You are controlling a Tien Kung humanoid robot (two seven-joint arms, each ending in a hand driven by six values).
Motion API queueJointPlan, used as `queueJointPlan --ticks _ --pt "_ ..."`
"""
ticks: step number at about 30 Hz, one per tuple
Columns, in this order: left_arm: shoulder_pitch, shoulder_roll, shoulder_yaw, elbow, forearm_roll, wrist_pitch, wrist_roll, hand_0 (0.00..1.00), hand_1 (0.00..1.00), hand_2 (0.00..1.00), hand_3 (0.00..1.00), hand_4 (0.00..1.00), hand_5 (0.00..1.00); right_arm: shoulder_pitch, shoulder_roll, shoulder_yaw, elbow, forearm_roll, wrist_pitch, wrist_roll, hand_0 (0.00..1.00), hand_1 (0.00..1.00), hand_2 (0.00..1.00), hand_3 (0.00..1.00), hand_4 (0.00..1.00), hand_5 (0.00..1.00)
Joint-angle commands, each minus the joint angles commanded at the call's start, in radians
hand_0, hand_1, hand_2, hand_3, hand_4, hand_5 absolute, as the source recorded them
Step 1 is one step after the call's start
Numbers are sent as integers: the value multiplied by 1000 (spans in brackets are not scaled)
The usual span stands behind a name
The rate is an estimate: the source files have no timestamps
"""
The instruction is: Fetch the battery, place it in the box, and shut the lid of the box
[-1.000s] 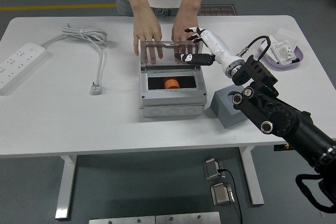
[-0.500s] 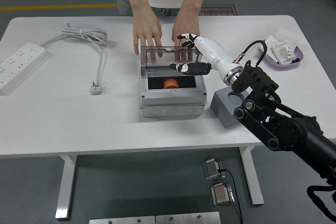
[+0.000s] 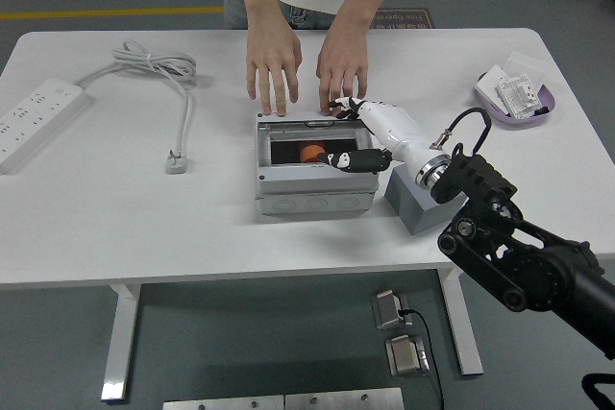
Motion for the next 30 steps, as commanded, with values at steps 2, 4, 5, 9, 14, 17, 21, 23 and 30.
queueJointPlan --ticks 2,4,5,9,14,17,21,23,30 --pt "0 -1 0 0 0 0 0 732 743 720 783 830 503 -11 1 -1 3 1 -1 0 833 703 734 841 909 521" --pt "0 -1 0 0 -1 1 -1 732 743 720 783 830 503 -17 3 -2 5 2 -3 -1 833 703 734 841 909 521" --pt "0 -2 0 0 0 1 0 732 743 720 783 830 503 -20 4 -3 5 5 -4 -1 833 703 734 841 909 521" --pt "0 -3 0 0 0 1 0 731 742 719 782 828 500 -28 8 -7 0 13 -5 -3 829 703 734 841 907 522" --pt "1 -4 -1 0 1 1 2 731 742 719 782 828 499 -38 12 14 -2 8 -4 -4 826 699 733 840 902 521" --pt "2 -4 0 0 -1 1 2 731 742 719 782 828 499 -53 10 55 10 -10 -4 -7 826 699 733 840 902 521" --pt "7 -5 4 0 -5 2 3 731 742 720 782 827 498 -83 -2 134 59 -58 3 -17 824 702 731 841 899 518" --pt "10 -5 5 0 -7 2 4 731 742 720 782 827 498 -103 -14 181 97 -83 8 -23 824 702 731 841 899 518" --pt "16 -7 9 0 -13 3 3 730 741 720 782 825 494 -186 -48 345 185 -96 8 -16 822 699 729 840 898 519"
